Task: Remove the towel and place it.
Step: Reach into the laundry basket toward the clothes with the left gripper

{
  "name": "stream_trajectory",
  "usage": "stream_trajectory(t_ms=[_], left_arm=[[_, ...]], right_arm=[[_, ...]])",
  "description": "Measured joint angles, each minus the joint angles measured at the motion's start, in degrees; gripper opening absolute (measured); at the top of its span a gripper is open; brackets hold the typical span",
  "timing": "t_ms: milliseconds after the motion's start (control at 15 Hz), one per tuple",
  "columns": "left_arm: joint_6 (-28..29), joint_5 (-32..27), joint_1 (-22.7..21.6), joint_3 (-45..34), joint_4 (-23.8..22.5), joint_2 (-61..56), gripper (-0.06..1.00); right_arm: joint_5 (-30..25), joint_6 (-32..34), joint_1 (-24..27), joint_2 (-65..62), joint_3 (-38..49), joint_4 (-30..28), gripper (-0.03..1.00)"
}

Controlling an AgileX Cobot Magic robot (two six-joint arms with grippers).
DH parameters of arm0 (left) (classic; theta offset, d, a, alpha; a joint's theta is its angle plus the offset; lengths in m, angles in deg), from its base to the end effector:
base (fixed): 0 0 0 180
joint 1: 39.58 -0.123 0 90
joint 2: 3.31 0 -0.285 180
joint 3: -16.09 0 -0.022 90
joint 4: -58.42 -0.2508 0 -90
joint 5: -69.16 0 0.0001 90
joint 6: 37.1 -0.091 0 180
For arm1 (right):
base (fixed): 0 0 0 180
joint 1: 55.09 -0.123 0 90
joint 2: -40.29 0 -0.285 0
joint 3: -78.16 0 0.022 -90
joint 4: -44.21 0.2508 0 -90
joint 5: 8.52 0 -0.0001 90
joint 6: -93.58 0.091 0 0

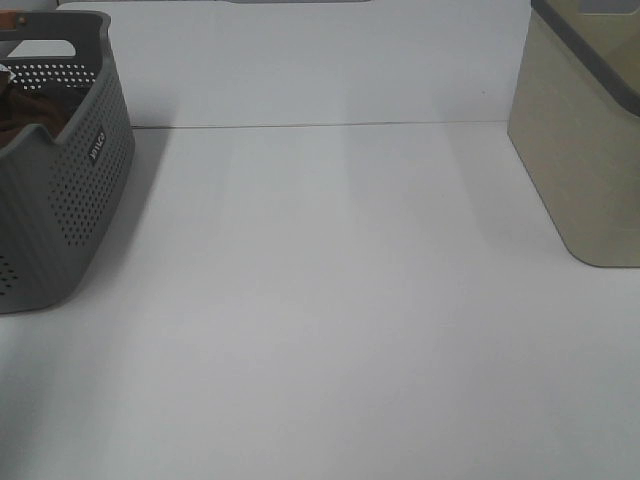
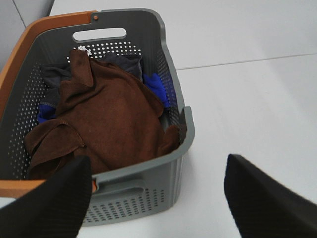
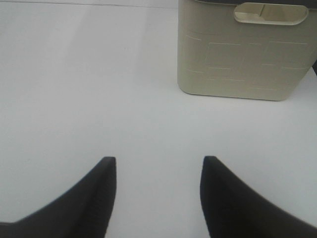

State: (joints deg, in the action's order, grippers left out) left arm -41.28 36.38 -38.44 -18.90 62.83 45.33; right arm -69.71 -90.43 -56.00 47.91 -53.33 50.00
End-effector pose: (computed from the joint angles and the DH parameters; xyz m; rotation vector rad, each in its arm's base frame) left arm 0.1398 -0.0066 0.3462 0.0548 2.0296 -0.0496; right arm -0.0061 0.0080 0.2773 -0.0931 2.0424 0.0872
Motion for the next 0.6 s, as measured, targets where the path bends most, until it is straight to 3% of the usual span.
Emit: stream_trajectory(t_ms=[267, 467, 600], left_arm=[[0.1, 1.0, 0.0, 15.5, -1.5, 23.5, 0.71], [2.9, 0.9, 0.0, 25.6, -6.1, 36.9, 0.71], [7.5, -2.6, 0.0, 34.0, -12.7, 45.5, 0.71]], right_arm=[[0.0, 0.0, 0.0, 0.0, 0.0, 0.0, 0.5], [0.0, 0.0, 0.0, 0.0, 0.0, 0.0, 0.5], [0.0, 0.0, 0.0, 0.0, 0.0, 0.0, 0.5]])
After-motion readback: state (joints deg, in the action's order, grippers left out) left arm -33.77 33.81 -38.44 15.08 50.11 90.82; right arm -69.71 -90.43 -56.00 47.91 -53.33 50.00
